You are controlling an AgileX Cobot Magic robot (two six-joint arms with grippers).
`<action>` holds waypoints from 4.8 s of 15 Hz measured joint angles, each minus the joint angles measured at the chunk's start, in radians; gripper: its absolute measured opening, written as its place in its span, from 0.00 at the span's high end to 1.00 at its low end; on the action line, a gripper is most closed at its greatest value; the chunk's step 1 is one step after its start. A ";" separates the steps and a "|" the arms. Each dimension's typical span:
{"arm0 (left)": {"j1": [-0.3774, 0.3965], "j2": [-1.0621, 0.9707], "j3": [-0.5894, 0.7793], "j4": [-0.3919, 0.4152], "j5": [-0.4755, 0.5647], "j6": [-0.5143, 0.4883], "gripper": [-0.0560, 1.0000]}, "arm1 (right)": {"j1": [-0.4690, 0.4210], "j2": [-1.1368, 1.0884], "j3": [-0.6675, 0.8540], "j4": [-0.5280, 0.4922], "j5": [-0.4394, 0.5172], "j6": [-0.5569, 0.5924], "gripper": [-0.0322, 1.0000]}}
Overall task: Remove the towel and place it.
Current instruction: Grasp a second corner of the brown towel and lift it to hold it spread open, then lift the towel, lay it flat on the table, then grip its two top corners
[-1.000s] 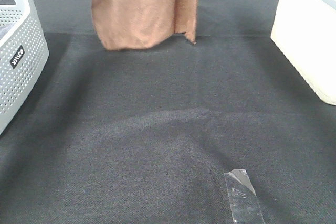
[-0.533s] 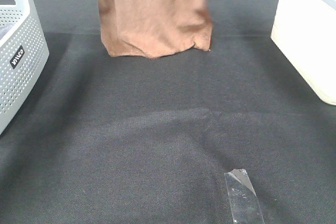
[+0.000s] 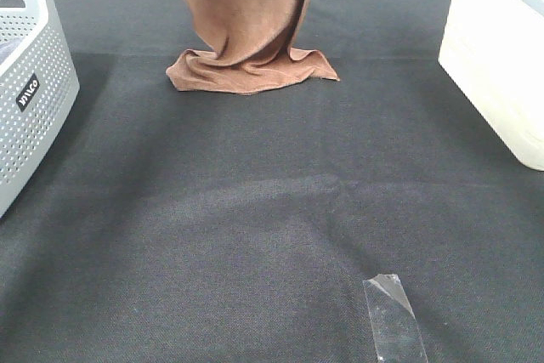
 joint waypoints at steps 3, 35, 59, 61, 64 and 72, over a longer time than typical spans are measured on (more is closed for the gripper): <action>-0.020 -0.066 -0.002 -0.059 0.264 -0.059 0.95 | -0.001 -0.053 0.000 0.026 0.233 0.000 0.97; -0.056 -1.222 1.757 -0.685 0.347 -0.444 0.95 | 0.006 -1.072 1.734 0.331 0.436 0.145 0.97; -0.377 -0.612 1.753 -0.684 0.242 -0.346 0.88 | -0.016 -0.551 1.792 0.295 0.322 -0.026 0.88; -0.423 -0.612 1.753 -0.704 0.211 -0.357 0.71 | -0.018 -0.551 1.814 0.306 0.321 -0.031 0.72; -0.453 -0.612 1.753 -0.729 0.162 -0.431 0.36 | -0.021 -0.551 1.855 0.325 0.317 -0.033 0.39; -0.438 -0.611 1.549 -0.659 0.255 -0.458 0.23 | -0.029 -0.635 1.626 0.293 0.228 -0.025 0.25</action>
